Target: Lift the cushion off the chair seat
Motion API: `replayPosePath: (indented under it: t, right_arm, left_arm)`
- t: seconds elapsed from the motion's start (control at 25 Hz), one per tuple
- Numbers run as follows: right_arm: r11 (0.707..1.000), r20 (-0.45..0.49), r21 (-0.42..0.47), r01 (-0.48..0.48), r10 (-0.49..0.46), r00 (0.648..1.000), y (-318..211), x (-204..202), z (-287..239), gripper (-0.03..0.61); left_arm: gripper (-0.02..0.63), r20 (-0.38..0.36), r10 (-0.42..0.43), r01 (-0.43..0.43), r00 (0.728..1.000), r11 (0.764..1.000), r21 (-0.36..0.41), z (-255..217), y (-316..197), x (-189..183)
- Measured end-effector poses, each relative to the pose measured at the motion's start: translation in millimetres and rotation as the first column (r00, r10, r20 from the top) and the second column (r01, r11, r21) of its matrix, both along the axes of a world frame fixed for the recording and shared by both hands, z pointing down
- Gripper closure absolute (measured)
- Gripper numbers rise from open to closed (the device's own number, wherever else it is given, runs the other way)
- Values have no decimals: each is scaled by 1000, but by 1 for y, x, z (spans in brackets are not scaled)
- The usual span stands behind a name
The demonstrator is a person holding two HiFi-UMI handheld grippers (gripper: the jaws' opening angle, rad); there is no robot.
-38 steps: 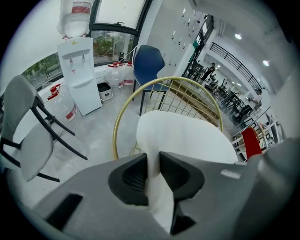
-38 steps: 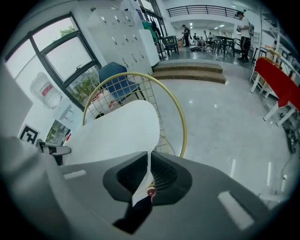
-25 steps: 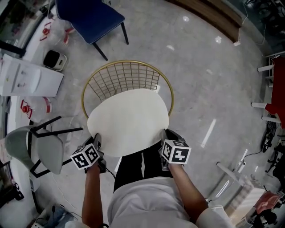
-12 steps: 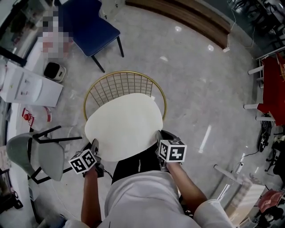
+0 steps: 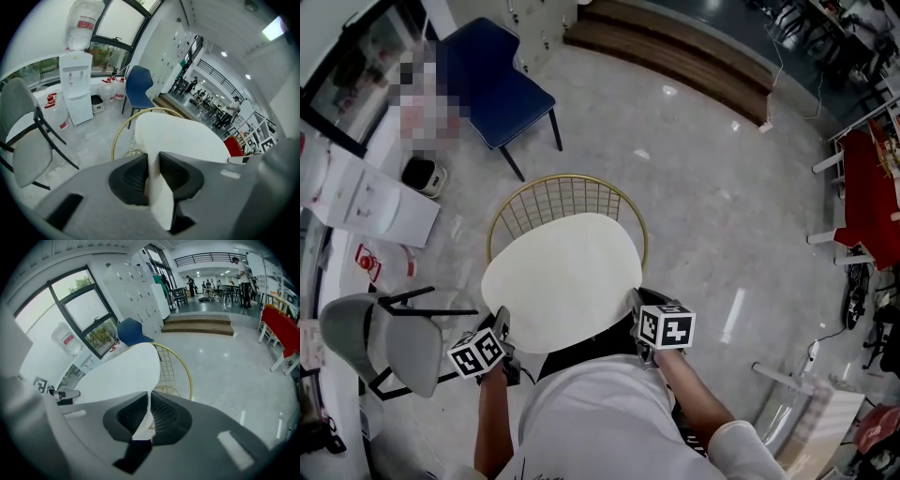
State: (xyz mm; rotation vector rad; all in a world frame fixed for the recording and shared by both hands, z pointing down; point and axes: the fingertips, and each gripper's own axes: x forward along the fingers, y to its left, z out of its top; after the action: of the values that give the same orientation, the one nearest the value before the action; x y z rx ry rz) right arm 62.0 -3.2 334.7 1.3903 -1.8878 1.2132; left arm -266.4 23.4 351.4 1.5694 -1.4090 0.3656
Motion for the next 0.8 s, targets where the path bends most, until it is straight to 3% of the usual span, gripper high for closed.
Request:
replayPosePath:
  t: [0.44,0.8]
  right_arm:
    - [995,36,93,22,-26,999,-9,1,-50,551]
    - [994,50,109,28,-34,998,11,2,-60,552]
  left_arm:
    - [540,-71,28,-17,997,988,154,-54,-11,1]
    - [543,-84,65,-48,994,980,192,-68,4,2]
